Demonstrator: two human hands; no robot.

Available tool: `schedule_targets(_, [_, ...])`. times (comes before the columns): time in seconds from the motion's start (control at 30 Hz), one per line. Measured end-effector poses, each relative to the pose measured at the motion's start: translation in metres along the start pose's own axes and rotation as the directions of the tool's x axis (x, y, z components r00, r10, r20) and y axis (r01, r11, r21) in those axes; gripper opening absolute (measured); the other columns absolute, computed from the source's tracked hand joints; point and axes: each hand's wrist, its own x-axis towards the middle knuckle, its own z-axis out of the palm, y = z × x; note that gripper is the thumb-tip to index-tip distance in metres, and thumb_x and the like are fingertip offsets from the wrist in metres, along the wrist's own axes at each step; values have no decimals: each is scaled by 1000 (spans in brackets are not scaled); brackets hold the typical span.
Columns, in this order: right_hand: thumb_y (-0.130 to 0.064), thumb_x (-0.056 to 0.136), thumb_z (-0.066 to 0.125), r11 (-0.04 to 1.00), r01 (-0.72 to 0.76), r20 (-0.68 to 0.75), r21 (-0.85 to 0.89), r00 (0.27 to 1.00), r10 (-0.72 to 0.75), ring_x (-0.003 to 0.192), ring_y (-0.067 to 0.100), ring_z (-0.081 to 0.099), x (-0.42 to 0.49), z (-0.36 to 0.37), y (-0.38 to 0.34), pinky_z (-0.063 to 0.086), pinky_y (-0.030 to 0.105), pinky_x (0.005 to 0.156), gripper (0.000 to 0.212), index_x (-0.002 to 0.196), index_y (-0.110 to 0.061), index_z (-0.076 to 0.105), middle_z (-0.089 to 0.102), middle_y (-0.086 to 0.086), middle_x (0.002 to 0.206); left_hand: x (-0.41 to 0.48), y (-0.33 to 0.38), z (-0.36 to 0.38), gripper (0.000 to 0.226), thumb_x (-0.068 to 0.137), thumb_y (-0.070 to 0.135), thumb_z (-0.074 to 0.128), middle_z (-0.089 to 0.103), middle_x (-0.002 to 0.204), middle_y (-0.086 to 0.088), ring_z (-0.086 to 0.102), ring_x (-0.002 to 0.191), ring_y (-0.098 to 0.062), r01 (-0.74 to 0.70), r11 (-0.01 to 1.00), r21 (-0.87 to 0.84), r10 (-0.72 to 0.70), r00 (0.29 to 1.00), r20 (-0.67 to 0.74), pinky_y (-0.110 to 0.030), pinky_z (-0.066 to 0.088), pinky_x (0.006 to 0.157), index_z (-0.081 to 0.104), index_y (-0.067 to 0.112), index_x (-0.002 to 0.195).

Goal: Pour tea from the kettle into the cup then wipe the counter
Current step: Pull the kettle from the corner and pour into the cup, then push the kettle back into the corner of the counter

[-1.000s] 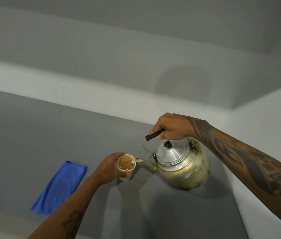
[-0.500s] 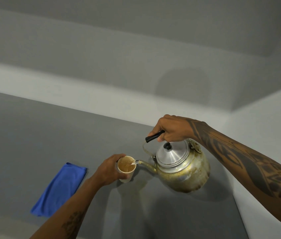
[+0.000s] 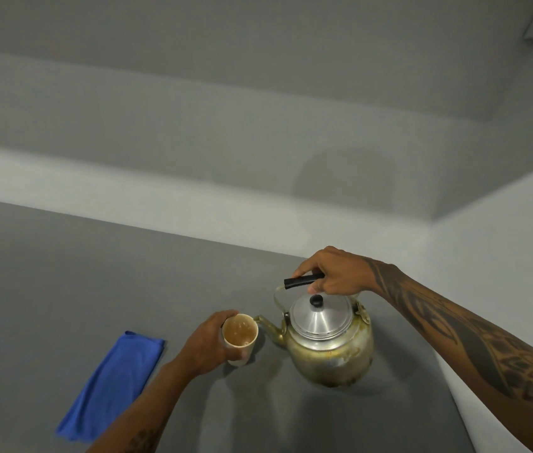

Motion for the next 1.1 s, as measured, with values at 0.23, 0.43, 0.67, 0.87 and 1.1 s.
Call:
schedule_targets(0.23, [-20, 83, 69, 995, -76, -97, 62, 992, 82, 65, 11, 50, -11, -4, 22, 42, 26, 63, 10, 89, -17, 61, 57, -3, 73, 2, 31, -19, 126, 46, 73, 76, 29, 151, -1, 36, 136, -23, -2, 998, 59, 2, 1000, 11, -40, 38, 109, 21, 24, 149])
schedule_targets(0.43, [-18, 83, 69, 988, -112, -191, 103, 973, 130, 66, 11, 52, -20, -20, 29, 42, 22, 62, 11, 90, -12, 63, 58, -2, 75, 35, 145, -58, 96, 63, 52, 81, 40, 145, 5, 45, 126, -13, -184, 975, 126, 186, 983, -6, -35, 46, 100, 32, 31, 143])
schedule_targets(0.67, [-19, 82, 69, 982, -164, -339, 94, 922, 187, 76, 18, 57, -29, -43, 34, 47, 29, 67, 16, 95, -11, 66, 65, 6, 86, 90, 265, -64, 48, 74, 38, 77, 65, 111, 4, 61, 99, -17, -313, 841, 441, 216, 942, 258, -38, 52, 91, 61, 23, 117])
schedule_targets(0.87, [-17, 82, 69, 974, -200, -411, 109, 883, 227, 67, 10, 49, -42, -64, 43, 36, 18, 57, 15, 94, -8, 67, 55, -4, 71, 120, 309, -51, 19, 80, 28, 71, 72, 81, -8, 66, 71, -17, -397, 776, 491, 228, 901, 369, -30, 53, 69, 69, 14, 93])
schedule_targets(1.1, [-18, 81, 70, 954, -272, -415, 129, 859, 301, 62, 12, 48, -58, -74, 76, 37, 20, 55, 15, 87, -5, 69, 55, 2, 66, 144, 336, -23, 19, 81, 26, 70, 67, 85, -8, 65, 73, -19, -477, 750, 458, 286, 858, 426, -31, 52, 69, 68, 10, 93])
